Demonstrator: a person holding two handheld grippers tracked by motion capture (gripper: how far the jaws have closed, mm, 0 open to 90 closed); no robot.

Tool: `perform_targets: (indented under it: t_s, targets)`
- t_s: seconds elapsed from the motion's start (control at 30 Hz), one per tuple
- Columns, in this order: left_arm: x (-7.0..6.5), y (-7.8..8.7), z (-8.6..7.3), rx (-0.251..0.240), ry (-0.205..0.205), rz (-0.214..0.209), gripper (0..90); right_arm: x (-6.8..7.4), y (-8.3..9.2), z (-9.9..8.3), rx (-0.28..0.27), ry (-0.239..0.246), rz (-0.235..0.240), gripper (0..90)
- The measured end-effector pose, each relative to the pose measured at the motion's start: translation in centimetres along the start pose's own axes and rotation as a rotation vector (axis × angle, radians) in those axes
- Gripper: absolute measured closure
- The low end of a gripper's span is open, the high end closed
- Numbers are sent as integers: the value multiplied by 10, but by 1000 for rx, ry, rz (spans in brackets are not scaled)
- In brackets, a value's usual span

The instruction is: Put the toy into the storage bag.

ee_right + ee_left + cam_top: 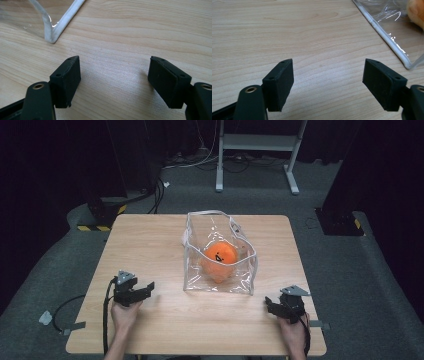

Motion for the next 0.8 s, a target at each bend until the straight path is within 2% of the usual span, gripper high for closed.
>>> perform_targets:
  t_s: [0.6, 0.7, 0.8]
  targets:
    - [3, -5, -2, -7, -24, 35, 250, 0, 0, 0, 0, 0, 0, 260]
    - [5, -5, -3, 8, -46, 36, 250, 0, 0, 0, 0, 1, 0, 261]
    - [5, -6, -3, 5, -40, 40, 250, 0, 0, 0, 0, 0, 0, 260]
Point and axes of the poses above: each handheld gripper's, and its own axes: y roughly backward along the jaws, z roughly out of its top, x roughly to its left, the point moved 2 cm from there along -y, roughly forward along the jaws, and after that the axes turned 8 degrees about z, right-handed, at the moved point
